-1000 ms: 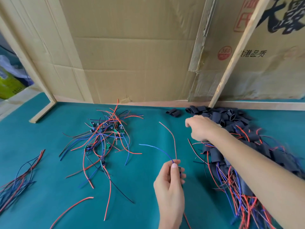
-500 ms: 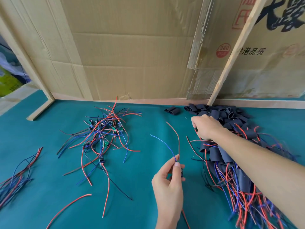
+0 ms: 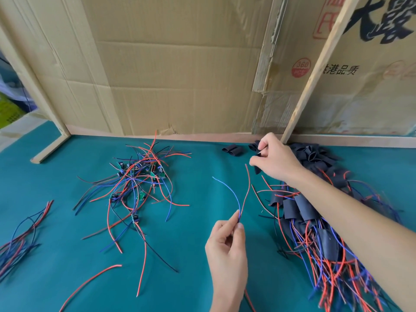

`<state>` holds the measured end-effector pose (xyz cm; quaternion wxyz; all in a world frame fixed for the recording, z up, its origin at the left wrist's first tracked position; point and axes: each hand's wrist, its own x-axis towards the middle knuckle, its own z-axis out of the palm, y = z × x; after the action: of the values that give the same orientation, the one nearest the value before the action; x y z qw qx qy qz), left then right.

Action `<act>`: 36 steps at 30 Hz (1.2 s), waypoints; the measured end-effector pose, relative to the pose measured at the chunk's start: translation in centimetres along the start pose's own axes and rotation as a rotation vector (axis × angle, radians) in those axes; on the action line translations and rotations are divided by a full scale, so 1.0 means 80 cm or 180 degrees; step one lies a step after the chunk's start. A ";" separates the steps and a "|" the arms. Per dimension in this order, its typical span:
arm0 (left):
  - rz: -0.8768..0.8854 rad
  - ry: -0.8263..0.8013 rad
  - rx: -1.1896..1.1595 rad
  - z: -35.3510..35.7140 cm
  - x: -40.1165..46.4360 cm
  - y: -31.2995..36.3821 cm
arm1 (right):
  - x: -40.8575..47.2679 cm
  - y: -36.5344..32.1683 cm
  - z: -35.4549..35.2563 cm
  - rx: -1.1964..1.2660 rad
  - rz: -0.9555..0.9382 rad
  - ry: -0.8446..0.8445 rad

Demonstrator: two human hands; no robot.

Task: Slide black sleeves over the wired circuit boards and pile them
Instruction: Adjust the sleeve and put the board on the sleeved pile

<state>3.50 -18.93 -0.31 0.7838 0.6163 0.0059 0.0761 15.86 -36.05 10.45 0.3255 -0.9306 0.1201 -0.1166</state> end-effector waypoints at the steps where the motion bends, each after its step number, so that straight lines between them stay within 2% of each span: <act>1: -0.0008 0.0004 -0.0001 0.000 0.000 0.000 | -0.004 -0.002 0.000 0.0230 0.0039 -0.0015; 6: -0.0140 0.0041 -0.0080 -0.001 0.000 -0.001 | -0.022 -0.002 -0.017 0.1465 0.0220 -0.0005; 13: -0.0180 0.0044 -0.0076 -0.002 0.000 -0.004 | -0.060 -0.001 -0.035 0.2124 0.0235 0.0001; 18: -0.0197 0.0053 0.0086 -0.003 -0.001 -0.005 | -0.075 -0.008 -0.028 0.2086 0.0124 -0.0014; 22: -0.0126 0.0062 0.0110 -0.002 -0.003 -0.003 | -0.080 -0.010 -0.006 0.1729 -0.0002 0.0163; 32: -0.0003 0.0100 0.0189 -0.001 -0.002 0.001 | -0.066 0.000 0.019 0.1510 0.0480 0.0891; 36: -0.0005 0.0175 0.0081 -0.001 -0.001 0.000 | -0.066 0.003 0.017 0.1918 0.0749 0.0987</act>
<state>3.38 -18.84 -0.33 0.7755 0.6239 0.0288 0.0923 11.25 -33.84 8.50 0.5744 -0.7439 0.2346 -0.2483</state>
